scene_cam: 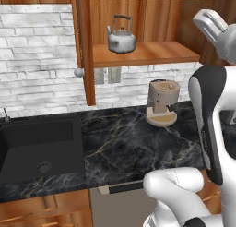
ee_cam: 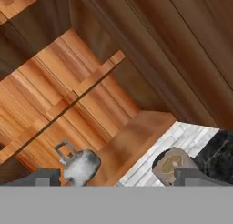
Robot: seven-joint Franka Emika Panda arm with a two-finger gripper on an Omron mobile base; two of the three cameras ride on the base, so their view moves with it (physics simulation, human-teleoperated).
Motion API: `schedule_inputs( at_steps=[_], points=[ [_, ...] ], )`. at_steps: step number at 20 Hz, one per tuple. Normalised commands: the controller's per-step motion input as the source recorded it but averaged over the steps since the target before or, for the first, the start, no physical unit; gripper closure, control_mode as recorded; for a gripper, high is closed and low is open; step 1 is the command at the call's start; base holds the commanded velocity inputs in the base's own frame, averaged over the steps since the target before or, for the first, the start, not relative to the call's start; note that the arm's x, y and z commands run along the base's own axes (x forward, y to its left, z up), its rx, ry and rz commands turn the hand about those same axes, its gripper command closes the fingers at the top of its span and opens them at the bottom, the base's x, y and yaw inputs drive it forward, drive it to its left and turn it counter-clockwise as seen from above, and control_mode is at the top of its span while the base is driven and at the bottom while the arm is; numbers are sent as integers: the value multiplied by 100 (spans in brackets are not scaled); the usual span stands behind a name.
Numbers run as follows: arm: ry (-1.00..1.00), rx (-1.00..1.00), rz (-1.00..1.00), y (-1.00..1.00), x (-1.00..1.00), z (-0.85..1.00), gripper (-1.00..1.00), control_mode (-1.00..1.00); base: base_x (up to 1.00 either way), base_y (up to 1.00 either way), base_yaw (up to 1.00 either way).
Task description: Open the cabinet, pick the kettle from the cabinet, and place it in the sink.
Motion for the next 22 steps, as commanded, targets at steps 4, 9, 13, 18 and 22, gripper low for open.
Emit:
schedule_inputs(
  at_steps=[4,9,13,18,22],
  points=[
    [7,-21,40,16,-16,10,-100,-100,0,0,0],
    [7,-22,38,19,-6,3,-100,-100,0,0,0],
    [13,-14,32,22,1,0,-100,-100,0,0,0],
    [15,-8,26,31,7,-1,-100,-100,0,0,0],
    [3,-12,12,22,16,-11,-100,-100,0,0,0]
  ],
)
